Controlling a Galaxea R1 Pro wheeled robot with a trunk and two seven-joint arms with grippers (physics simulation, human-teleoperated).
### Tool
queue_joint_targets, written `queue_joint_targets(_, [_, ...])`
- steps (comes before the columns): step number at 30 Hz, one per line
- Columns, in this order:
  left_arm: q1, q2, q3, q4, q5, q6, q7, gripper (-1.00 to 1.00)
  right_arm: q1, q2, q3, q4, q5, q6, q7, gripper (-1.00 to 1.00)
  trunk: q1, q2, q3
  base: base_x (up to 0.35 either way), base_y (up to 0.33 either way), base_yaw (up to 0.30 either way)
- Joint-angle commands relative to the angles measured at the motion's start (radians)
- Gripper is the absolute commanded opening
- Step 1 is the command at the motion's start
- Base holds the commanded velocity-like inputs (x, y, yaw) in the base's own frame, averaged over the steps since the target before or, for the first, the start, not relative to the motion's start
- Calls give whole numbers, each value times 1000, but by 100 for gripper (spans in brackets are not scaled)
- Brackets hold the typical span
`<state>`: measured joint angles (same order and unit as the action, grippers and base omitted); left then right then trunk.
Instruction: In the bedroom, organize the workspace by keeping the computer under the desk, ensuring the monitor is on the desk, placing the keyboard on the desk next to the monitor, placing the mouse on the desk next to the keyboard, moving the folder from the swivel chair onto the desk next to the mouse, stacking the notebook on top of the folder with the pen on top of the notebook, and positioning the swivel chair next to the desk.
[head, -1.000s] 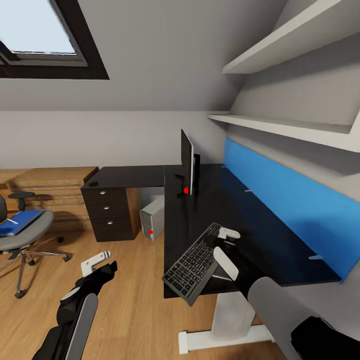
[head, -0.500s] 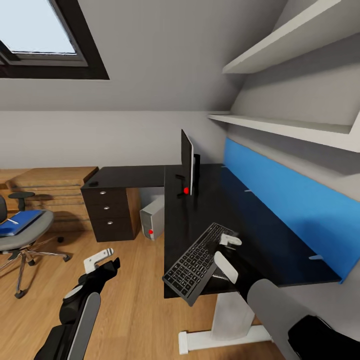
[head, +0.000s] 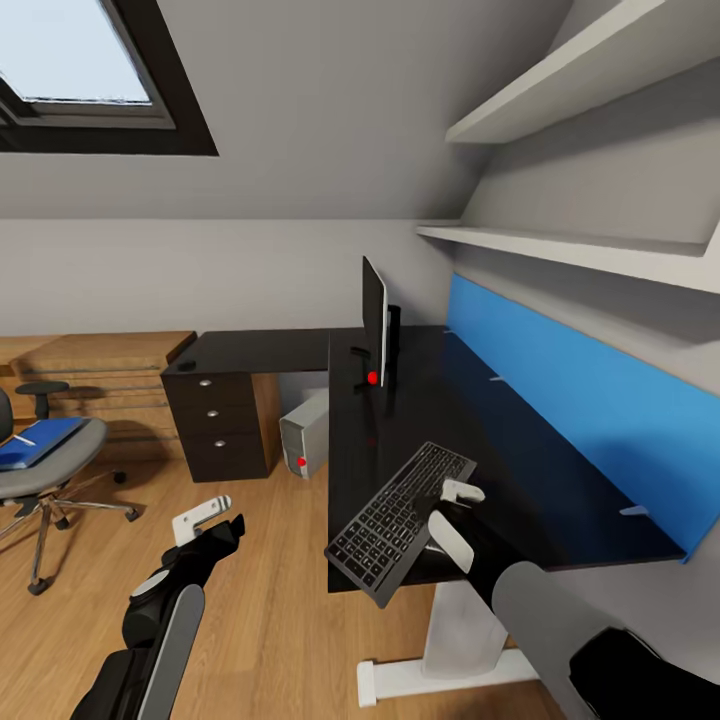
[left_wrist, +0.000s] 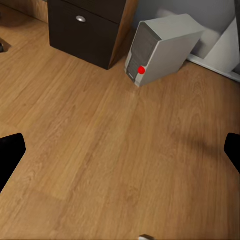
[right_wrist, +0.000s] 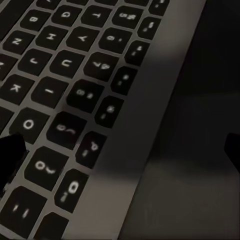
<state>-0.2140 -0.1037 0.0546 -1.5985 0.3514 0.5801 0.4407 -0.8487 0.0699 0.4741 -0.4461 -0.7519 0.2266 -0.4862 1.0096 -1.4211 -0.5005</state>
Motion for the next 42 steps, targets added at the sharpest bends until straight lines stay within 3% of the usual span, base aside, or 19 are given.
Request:
queue_joint_targets(1, [-1, -1, 0, -1, 11, 3, 7, 100, -1, -1, 8, -1, -5, 4, -8, 100, 4, -8, -4, 0, 0, 0])
queue_joint_targets(10, [-1, -1, -1, -1, 11, 3, 7, 100, -1, 1, 8, 1, -3, 4, -8, 100, 38, -71, -33, 0, 0, 0])
queue_joint_targets(18, [-1, -1, -1, -1, 11, 4, 7, 100, -1, 1, 8, 1, -2, 3, -8, 100, 50, -92, -42, 0, 0, 0])
queue_joint_targets(29, [-1, 3, -9, 39, 8, 2, 7, 100, -1, -1, 13, -56, 1, -8, -18, 100, 50, -92, -42, 0, 0, 0])
queue_joint_targets(42, [-1, 4, -10, 52, 8, 0, 7, 100, 0, -1, 13, -114, 1, -12, -91, 100, 50, -92, -42, 32, 10, 0])
